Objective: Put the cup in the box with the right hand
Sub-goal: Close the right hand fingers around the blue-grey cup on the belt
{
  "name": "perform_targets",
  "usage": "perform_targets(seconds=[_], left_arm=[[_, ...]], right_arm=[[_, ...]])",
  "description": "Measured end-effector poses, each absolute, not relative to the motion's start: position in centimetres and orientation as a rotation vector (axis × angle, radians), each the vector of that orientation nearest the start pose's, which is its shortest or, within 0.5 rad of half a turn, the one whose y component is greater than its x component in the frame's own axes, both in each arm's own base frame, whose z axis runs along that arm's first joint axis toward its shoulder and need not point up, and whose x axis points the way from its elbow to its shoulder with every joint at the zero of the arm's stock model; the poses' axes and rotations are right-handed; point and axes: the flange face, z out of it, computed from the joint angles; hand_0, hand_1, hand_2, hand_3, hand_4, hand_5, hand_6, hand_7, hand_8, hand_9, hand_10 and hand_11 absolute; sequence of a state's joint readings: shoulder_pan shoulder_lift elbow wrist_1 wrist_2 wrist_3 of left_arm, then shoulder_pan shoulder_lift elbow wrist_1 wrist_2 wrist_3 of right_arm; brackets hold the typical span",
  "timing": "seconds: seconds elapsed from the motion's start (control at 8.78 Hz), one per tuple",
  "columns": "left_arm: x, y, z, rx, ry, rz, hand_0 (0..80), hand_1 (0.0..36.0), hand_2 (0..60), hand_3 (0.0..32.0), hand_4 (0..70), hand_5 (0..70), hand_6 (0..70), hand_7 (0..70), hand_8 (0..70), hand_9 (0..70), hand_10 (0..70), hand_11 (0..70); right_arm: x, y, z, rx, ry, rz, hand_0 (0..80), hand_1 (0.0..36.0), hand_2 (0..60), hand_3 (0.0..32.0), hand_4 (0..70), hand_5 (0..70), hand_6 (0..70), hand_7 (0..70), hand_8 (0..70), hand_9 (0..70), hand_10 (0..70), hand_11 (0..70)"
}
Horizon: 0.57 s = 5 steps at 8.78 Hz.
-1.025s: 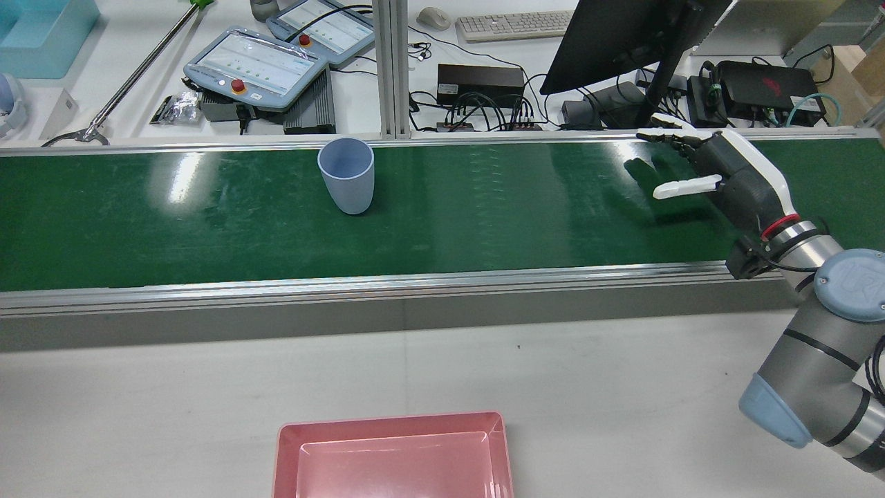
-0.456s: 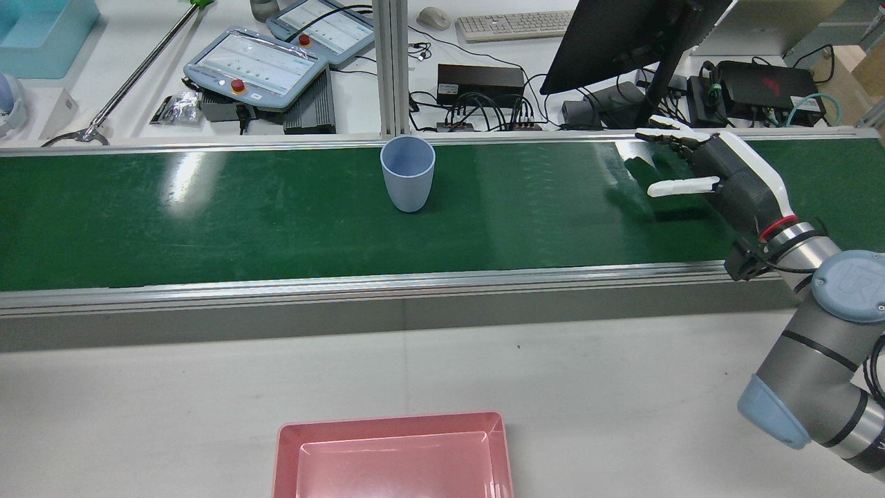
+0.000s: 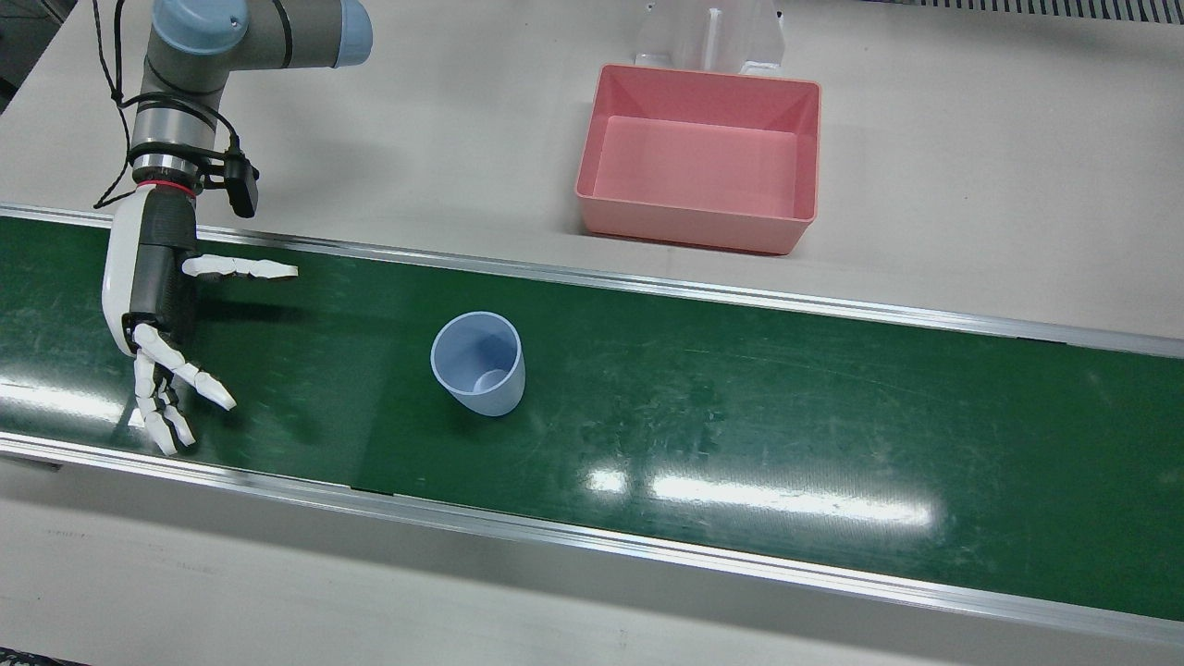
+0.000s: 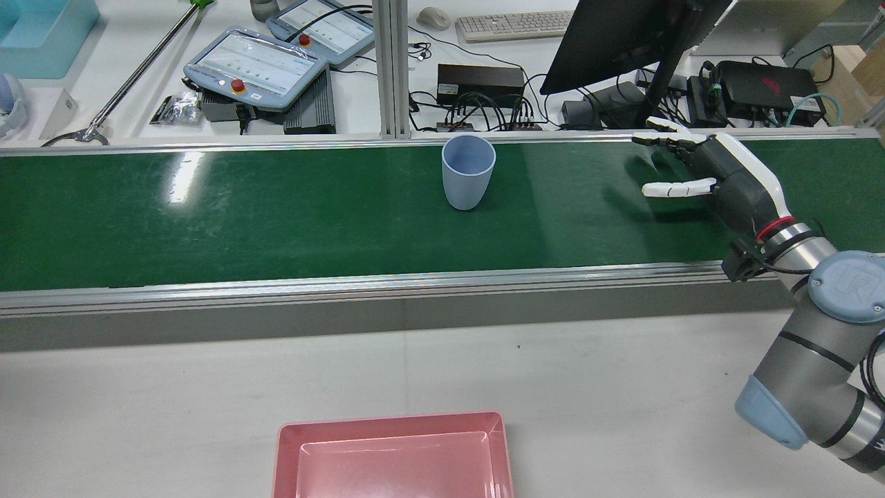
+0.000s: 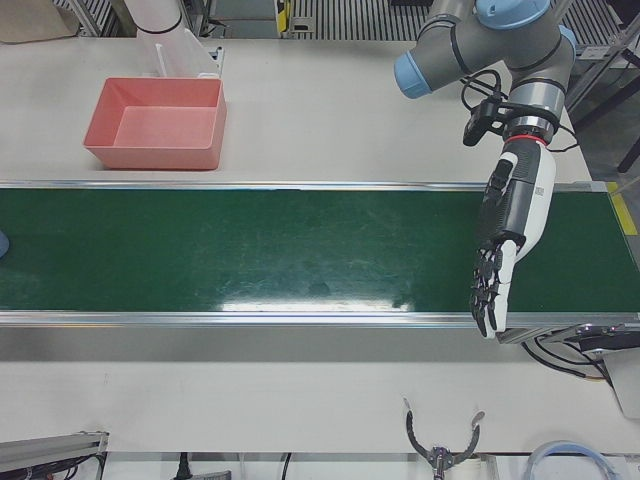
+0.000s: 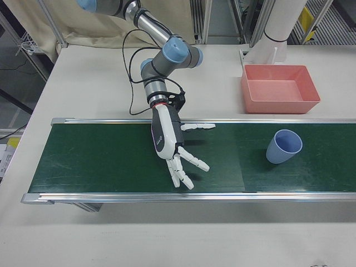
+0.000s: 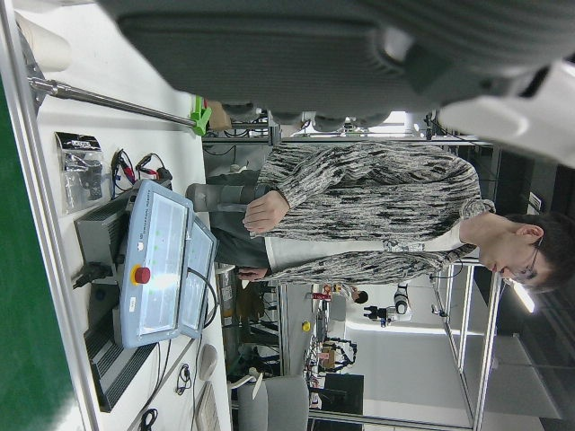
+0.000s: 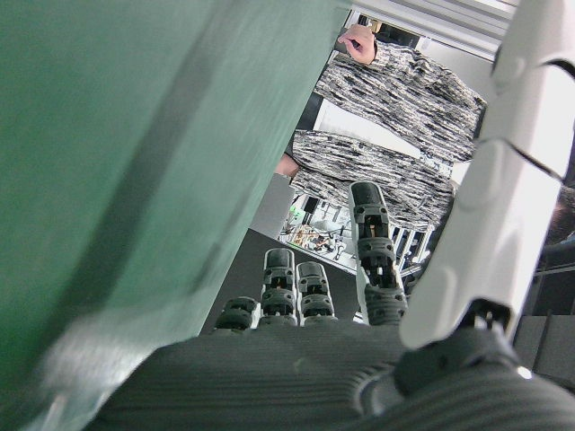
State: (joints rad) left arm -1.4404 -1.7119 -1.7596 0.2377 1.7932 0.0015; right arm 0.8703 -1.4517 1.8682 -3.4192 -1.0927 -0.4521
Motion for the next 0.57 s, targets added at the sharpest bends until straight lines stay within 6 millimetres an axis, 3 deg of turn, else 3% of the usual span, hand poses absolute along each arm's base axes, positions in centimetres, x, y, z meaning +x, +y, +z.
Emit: perform_targets(seconds=[0.11, 0.34, 0.46, 0.57], left_arm=[[-4.06, -54.66, 54.64, -0.355, 2.12, -1.93, 0.0, 0.0, 0.0, 0.0, 0.0, 0.0, 0.0, 0.0, 0.0, 0.0, 0.0, 0.0], [-4.06, -54.66, 54.6, -0.355, 2.121, -1.929, 0.0, 0.0, 0.0, 0.0, 0.0, 0.0, 0.0, 0.0, 0.0, 0.0, 0.0, 0.0], [-4.06, -54.66, 54.6, -0.355, 2.121, -1.929, 0.0, 0.0, 0.0, 0.0, 0.0, 0.0, 0.0, 0.0, 0.0, 0.0, 0.0, 0.0], [-4.06, -54.66, 54.59, -0.355, 2.121, -1.929, 0.0, 0.0, 0.0, 0.0, 0.0, 0.0, 0.0, 0.0, 0.0, 0.0, 0.0, 0.0]], right_arm=[[-19.28, -50.59, 51.18, -0.231, 2.698, -2.282, 51.2, 14.8, 7.0, 0.0, 17.8, 5.9, 5.6, 18.4, 10.6, 19.0, 3.2, 6.2], [-19.4, -50.66, 51.01, -0.237, 2.705, -2.278, 53.1, 13.7, 0.0, 0.0, 20.4, 6.2, 5.7, 18.6, 10.7, 19.2, 3.1, 6.2], [-19.47, -50.67, 50.94, -0.239, 2.708, -2.278, 52.9, 14.8, 3.4, 0.0, 19.4, 6.2, 5.7, 18.7, 10.7, 19.2, 3.1, 6.2], [-19.52, -50.69, 50.89, -0.241, 2.711, -2.277, 51.9, 16.6, 10.3, 0.0, 17.2, 6.2, 5.7, 18.8, 10.7, 19.1, 3.1, 6.2]])
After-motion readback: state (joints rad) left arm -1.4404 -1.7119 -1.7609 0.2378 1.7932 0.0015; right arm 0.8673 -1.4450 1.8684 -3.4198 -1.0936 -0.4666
